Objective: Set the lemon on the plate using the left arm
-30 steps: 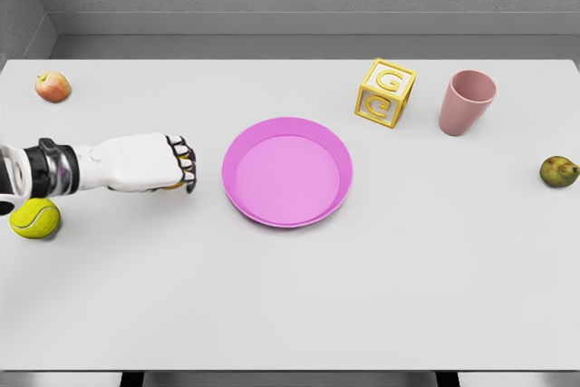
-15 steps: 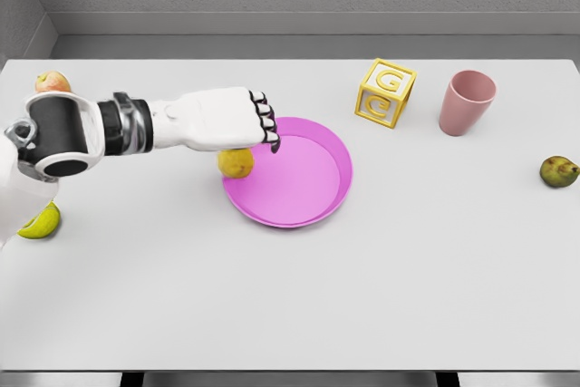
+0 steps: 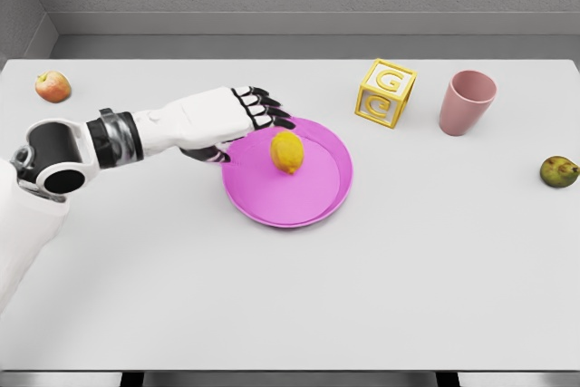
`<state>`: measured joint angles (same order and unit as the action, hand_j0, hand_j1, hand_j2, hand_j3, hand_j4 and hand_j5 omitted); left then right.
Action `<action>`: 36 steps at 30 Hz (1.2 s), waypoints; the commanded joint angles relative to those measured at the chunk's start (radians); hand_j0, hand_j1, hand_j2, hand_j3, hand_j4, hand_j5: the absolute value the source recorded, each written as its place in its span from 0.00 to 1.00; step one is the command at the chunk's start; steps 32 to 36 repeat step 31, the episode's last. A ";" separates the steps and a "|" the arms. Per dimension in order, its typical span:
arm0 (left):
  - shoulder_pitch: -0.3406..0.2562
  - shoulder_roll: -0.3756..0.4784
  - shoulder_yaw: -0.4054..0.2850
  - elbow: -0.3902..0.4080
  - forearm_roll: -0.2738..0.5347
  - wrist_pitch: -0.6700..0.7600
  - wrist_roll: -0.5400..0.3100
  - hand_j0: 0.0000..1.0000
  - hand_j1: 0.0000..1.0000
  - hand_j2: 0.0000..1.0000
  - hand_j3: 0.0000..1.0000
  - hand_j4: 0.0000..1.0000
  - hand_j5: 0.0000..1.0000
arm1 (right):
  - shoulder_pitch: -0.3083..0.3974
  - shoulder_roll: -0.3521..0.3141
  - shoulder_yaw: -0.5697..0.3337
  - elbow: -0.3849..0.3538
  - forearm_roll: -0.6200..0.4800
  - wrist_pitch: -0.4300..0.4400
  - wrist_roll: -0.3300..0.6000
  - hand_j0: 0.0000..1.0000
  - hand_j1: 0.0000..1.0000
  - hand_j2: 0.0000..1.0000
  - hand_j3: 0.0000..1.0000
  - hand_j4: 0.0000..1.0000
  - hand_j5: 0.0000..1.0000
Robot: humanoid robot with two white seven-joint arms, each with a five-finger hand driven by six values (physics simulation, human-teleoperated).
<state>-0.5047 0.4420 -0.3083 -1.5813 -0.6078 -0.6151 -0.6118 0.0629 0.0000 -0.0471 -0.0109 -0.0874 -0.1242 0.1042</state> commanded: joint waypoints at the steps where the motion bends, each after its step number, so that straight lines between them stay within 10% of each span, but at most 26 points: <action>1: 0.006 -0.002 0.265 0.061 0.072 0.004 0.001 1.00 1.00 1.00 1.00 1.00 1.00 | 0.000 0.000 0.000 0.000 0.000 0.000 0.000 1.00 1.00 1.00 1.00 1.00 1.00; 6: 0.049 0.024 0.377 0.073 0.126 0.004 0.001 1.00 1.00 1.00 1.00 1.00 1.00 | 0.000 0.000 0.001 0.000 0.000 0.000 0.000 1.00 1.00 1.00 1.00 1.00 1.00; 17: 0.146 0.070 0.333 0.147 0.212 0.004 0.001 1.00 1.00 1.00 1.00 1.00 1.00 | 0.000 0.000 0.001 0.000 0.000 0.000 0.000 1.00 1.00 1.00 1.00 1.00 1.00; 36: 0.135 0.070 0.293 0.155 0.212 0.004 0.001 1.00 1.00 1.00 1.00 1.00 1.00 | 0.000 0.000 0.001 0.000 0.000 0.000 0.000 1.00 1.00 1.00 1.00 1.00 1.00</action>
